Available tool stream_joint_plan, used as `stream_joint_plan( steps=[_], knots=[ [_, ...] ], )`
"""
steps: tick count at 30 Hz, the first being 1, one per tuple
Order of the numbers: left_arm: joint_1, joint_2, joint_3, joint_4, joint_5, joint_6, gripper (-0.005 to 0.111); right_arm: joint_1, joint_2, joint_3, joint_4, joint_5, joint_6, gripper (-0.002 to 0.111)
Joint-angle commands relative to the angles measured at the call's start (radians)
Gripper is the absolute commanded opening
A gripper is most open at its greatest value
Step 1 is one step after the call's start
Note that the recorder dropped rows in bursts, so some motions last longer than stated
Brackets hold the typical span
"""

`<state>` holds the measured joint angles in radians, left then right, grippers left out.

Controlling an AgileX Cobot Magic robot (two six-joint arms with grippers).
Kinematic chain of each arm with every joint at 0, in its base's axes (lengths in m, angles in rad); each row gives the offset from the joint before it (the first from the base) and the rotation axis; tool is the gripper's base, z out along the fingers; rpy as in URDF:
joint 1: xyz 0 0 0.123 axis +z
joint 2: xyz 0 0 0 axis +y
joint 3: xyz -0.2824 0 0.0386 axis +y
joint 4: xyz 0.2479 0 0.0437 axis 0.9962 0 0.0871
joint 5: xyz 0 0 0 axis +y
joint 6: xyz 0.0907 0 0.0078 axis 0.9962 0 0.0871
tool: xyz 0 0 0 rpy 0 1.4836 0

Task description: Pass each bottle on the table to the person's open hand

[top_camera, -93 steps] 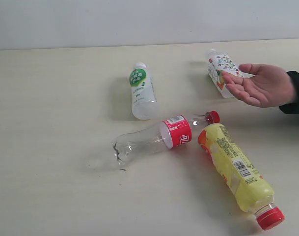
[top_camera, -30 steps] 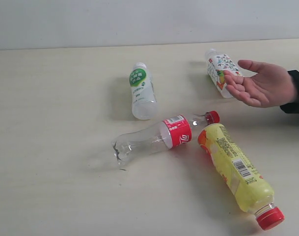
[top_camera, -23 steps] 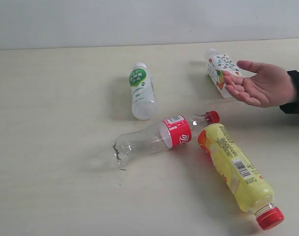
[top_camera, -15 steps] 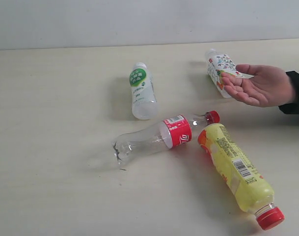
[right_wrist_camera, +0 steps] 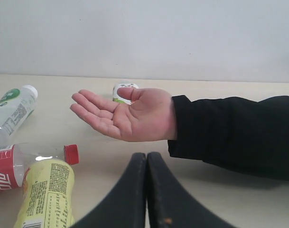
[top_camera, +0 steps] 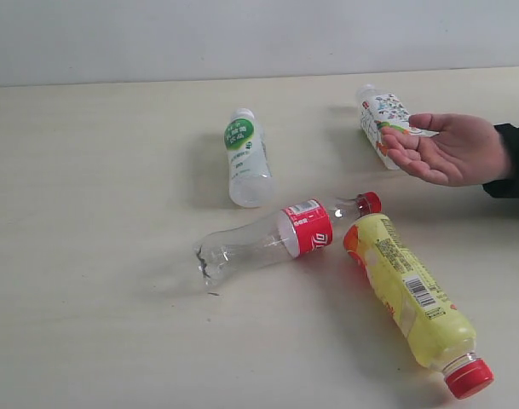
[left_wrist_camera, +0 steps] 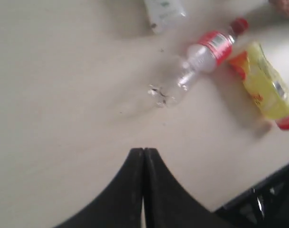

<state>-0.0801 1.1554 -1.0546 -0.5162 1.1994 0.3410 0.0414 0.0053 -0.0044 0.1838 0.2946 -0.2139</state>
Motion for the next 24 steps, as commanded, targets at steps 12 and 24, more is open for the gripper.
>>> stream_joint_plan(
  steps=[12, 24],
  knots=[
    [-0.647, 0.358, -0.072, 0.451, -0.124, 0.013, 0.000, -0.006, -0.005, 0.004, 0.000, -0.006, 0.001, 0.000],
    [-0.739, 0.690, -0.388, 0.446, -0.167, -0.012, 0.059, -0.006, -0.005, 0.004, 0.000, -0.006, 0.001, 0.000]
  ],
)
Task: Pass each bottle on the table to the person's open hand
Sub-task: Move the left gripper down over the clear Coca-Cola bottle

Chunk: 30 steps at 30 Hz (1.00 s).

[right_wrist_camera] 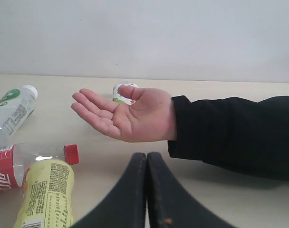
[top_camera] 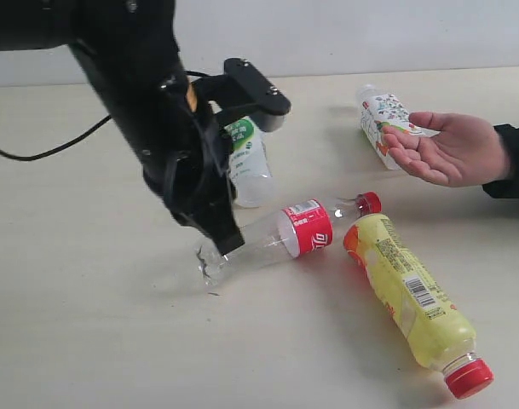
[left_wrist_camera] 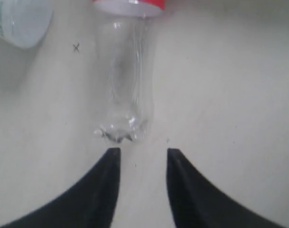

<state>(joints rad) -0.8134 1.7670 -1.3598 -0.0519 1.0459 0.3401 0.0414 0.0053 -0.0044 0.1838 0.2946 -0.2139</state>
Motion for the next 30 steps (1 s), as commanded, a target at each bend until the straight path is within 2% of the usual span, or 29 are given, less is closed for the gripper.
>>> stream_joint_plan(
  steps=[1, 3, 5, 19, 30],
  knots=[
    [-0.008, 0.100, -0.104, -0.018, -0.028, -0.011, 0.067, -0.006, -0.005, 0.004, 0.000, -0.006, 0.001, 0.000],
    [-0.012, 0.137, -0.129, -0.018, -0.047, -0.011, 0.077, -0.006, -0.005, 0.004, 0.000, -0.006, 0.001, 0.000],
    [-0.014, 0.175, -0.145, -0.018, -0.061, -0.011, 0.080, -0.006, -0.005, 0.004, 0.000, -0.006, 0.001, 0.000],
    [-0.014, 0.305, -0.157, 0.001, -0.181, -0.004, 0.081, -0.006, -0.005, 0.004, 0.000, -0.006, 0.001, 0.000],
    [-0.014, 0.305, -0.157, 0.006, -0.171, -0.004, 0.081, -0.006, -0.005, 0.004, 0.000, -0.006, 0.001, 0.000]
  ],
)
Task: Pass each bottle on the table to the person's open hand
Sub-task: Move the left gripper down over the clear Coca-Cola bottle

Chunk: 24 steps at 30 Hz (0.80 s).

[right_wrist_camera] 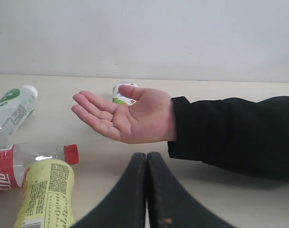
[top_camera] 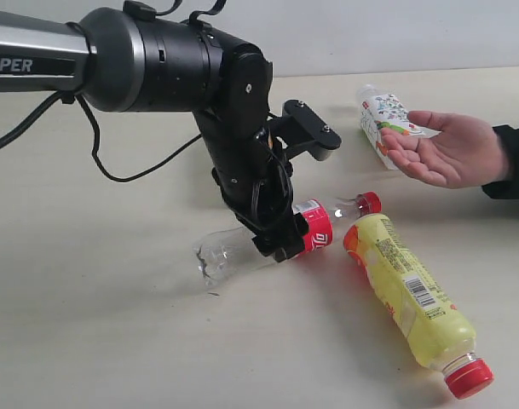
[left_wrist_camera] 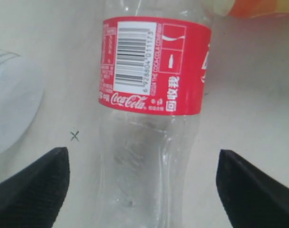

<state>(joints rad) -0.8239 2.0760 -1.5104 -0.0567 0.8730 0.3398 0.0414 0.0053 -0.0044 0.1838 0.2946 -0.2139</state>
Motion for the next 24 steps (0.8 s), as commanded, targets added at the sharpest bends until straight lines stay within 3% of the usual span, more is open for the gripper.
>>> stream_joint_plan(
  steps=[1, 24],
  knots=[
    [-0.004, -0.004, -0.007, 0.011, 0.009, -0.004, 0.081, -0.006, -0.005, 0.004, 0.000, -0.006, 0.001, 0.000],
    [-0.002, 0.081, -0.002, 0.029, 0.011, -0.006, 0.079, -0.006, -0.005, 0.004, 0.000, -0.006, 0.001, 0.000]
  ],
)
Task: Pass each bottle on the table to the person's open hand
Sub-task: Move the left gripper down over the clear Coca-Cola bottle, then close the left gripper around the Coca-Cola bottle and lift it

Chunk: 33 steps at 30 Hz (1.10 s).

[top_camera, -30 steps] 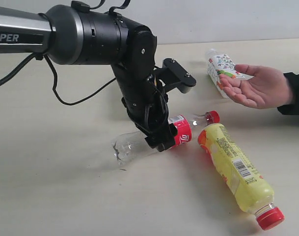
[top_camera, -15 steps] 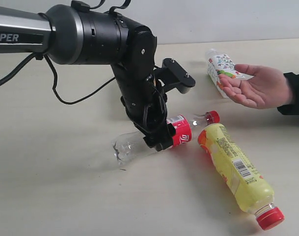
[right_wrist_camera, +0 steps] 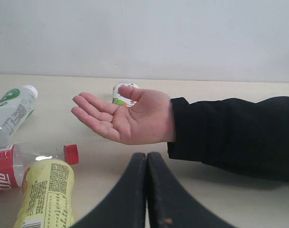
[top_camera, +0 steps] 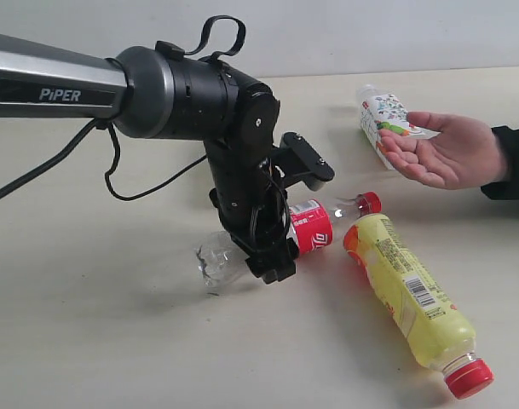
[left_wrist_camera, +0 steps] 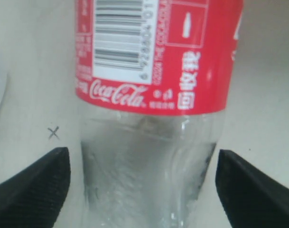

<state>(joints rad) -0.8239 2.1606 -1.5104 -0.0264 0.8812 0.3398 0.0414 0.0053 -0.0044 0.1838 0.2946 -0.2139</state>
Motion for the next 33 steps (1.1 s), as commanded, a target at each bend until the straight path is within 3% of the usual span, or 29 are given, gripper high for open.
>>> stream_joint_plan(
  steps=[1, 19, 33],
  knots=[
    [-0.002, -0.003, -0.002, -0.001, 0.003, -0.006, 0.079, -0.006, -0.005, 0.004, 0.000, -0.006, 0.001, 0.000],
    [-0.002, 0.015, -0.002, -0.001, -0.018, -0.010, 0.075, -0.006, -0.005, 0.004, 0.000, -0.006, 0.001, 0.000],
    [-0.002, 0.015, -0.002, -0.001, 0.006, -0.012, 0.003, -0.006, -0.005, 0.004, 0.000, -0.006, 0.001, 0.000]
  ],
)
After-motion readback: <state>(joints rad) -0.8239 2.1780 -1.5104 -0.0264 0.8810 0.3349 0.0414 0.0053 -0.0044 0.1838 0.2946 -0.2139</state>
